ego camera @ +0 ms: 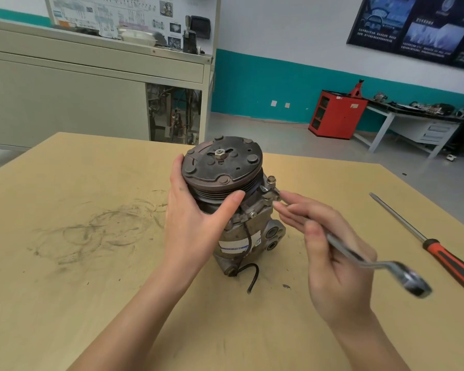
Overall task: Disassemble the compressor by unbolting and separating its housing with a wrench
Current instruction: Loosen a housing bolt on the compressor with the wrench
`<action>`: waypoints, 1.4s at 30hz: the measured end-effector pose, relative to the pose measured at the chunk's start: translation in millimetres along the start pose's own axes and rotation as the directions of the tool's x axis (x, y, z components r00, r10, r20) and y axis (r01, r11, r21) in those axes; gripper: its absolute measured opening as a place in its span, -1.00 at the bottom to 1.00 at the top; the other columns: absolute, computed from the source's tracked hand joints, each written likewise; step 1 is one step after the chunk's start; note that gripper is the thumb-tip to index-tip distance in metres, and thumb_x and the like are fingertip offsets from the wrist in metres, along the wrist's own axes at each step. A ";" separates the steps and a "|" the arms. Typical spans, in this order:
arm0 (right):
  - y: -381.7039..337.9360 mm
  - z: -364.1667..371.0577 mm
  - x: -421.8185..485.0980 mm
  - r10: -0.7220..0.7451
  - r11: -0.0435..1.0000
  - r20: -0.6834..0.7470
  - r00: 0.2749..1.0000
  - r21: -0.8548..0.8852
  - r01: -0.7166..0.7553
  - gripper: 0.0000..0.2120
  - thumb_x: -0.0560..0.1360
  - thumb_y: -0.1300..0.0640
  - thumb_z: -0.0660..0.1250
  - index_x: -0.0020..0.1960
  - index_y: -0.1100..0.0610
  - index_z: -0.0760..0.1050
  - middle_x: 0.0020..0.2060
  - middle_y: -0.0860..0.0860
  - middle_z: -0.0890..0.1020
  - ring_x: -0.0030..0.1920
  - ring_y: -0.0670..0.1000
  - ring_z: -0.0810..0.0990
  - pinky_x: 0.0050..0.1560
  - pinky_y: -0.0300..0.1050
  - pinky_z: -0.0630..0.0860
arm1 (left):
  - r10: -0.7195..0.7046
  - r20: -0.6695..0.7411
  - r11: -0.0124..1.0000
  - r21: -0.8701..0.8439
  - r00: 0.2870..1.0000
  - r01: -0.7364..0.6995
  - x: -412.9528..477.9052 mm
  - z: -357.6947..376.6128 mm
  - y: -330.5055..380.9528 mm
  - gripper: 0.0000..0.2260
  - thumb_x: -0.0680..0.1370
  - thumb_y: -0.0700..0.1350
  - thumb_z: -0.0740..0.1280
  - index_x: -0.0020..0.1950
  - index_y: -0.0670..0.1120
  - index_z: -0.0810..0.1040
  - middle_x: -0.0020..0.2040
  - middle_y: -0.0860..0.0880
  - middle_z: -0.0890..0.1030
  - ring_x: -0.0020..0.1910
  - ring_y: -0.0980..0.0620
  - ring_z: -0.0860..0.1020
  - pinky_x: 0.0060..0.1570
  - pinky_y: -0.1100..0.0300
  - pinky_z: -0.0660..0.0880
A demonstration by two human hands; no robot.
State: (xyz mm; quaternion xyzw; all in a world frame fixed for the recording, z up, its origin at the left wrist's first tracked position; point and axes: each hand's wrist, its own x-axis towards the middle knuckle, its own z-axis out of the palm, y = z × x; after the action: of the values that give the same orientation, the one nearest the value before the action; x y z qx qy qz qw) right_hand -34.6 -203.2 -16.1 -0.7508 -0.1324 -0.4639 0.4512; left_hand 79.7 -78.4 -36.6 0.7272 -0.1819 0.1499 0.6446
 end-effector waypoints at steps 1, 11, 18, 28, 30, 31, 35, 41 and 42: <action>-0.4 0.1 -0.3 -0.030 0.998 0.018 0.999 -0.046 0.031 -0.75 0.64 0.05 0.12 0.08 0.13 0.54 0.10 0.10 0.62 0.12 0.09 0.62 0.06 0.06 0.58 | 0.000 -0.001 1.000 0.000 1.000 0.000 -0.3 -0.1 0.3 -0.08 0.26 0.38 0.34 0.52 0.16 0.03 0.43 0.09 0.36 0.39 0.10 0.35 0.39 -0.01 0.32; -4.7 5.4 -10.3 -0.204 0.853 0.161 0.966 -0.454 0.256 -0.65 0.62 0.15 0.14 0.01 0.41 0.56 0.11 0.20 0.60 0.13 0.05 0.60 0.16 -0.17 0.52 | -0.008 0.007 1.000 0.008 1.000 0.008 -1.0 0.2 0.5 -0.08 0.26 0.39 0.33 0.51 0.17 0.02 0.41 0.07 0.38 0.38 0.08 0.37 0.38 -0.03 0.33; 3.5 24.6 -18.8 -0.365 0.652 0.203 0.908 -0.641 0.406 -0.66 0.63 0.16 0.16 -0.04 0.40 0.59 0.03 0.25 0.63 0.04 0.12 0.64 0.07 -0.12 0.55 | 0.006 0.008 1.000 0.001 1.000 -0.006 -1.4 0.2 -0.6 -0.11 0.28 0.36 0.35 0.51 0.18 0.03 0.40 0.08 0.38 0.37 0.09 0.38 0.37 -0.03 0.34; 49.6 -17.9 66.0 0.401 0.655 0.085 0.912 0.669 -0.350 -0.67 0.41 0.25 0.00 -0.39 0.06 0.46 -0.48 0.07 0.55 -0.49 0.03 0.47 -0.45 -0.26 0.40 | -0.010 0.018 1.000 0.006 1.000 0.010 -1.0 -0.7 0.2 -0.07 0.26 0.39 0.33 0.52 0.19 0.00 0.43 0.11 0.34 0.40 0.11 0.35 0.39 -0.02 0.32; 61.8 -16.8 90.4 0.433 0.575 0.254 0.865 0.662 -0.482 -0.70 0.40 0.20 0.06 -0.42 0.07 0.45 -0.52 0.05 0.51 -0.53 0.00 0.43 -0.51 -0.27 0.39 | -0.013 0.023 1.000 -0.003 1.000 0.013 -0.8 -1.2 0.7 -0.06 0.25 0.39 0.34 0.52 0.18 -0.01 0.44 0.11 0.33 0.40 0.11 0.34 0.39 -0.03 0.33; 67.2 -14.0 99.5 0.442 0.536 0.328 0.835 0.650 -0.540 -0.71 0.39 0.16 0.05 -0.44 0.07 0.44 -0.53 0.04 0.49 -0.56 -0.01 0.40 -0.53 -0.27 0.38 | -0.012 0.024 1.000 -0.004 1.000 0.012 -0.9 -1.2 1.0 -0.05 0.25 0.39 0.34 0.53 0.17 -0.01 0.44 0.11 0.33 0.40 0.11 0.34 0.39 -0.03 0.33; 79.0 -1.2 117.5 0.457 0.489 0.497 0.737 0.551 -0.676 -0.67 0.39 0.11 0.04 -0.43 0.09 0.49 -0.46 0.09 0.56 -0.52 0.02 0.48 -0.44 -0.25 0.43 | -0.014 0.019 1.000 0.010 1.000 0.013 -1.1 -1.5 2.7 -0.03 0.24 0.41 0.32 0.54 0.14 -0.01 0.44 0.10 0.34 0.40 0.10 0.34 0.39 -0.03 0.33; 55.2 -21.9 113.1 0.496 0.668 0.354 0.793 0.428 -0.609 -0.45 0.65 0.10 -0.02 -0.37 0.08 0.59 -0.24 0.21 0.68 -0.30 0.13 0.67 -0.40 -0.22 0.52 | -0.011 0.020 1.000 0.010 1.000 0.011 -1.1 -1.6 1.8 -0.06 0.25 0.39 0.33 0.52 0.18 0.00 0.43 0.11 0.34 0.39 0.12 0.35 0.40 0.02 0.33; 46.4 -25.3 110.1 0.482 0.704 0.312 0.819 0.418 -0.574 -0.45 0.65 0.07 -0.01 -0.37 0.07 0.59 -0.22 0.22 0.69 -0.25 0.15 0.68 -0.37 -0.22 0.54 | -0.010 0.019 1.000 0.011 1.000 0.010 -1.0 -1.6 1.8 -0.07 0.26 0.39 0.33 0.52 0.18 0.00 0.43 0.12 0.34 0.39 0.12 0.35 0.40 0.02 0.33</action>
State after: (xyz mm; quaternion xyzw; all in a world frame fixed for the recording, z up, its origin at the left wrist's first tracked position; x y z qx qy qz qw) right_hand 38.3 -273.5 52.2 -0.6543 -0.0650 -0.1951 0.7278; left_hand 78.1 -77.0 -35.3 0.7330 -0.1834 0.1408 0.6398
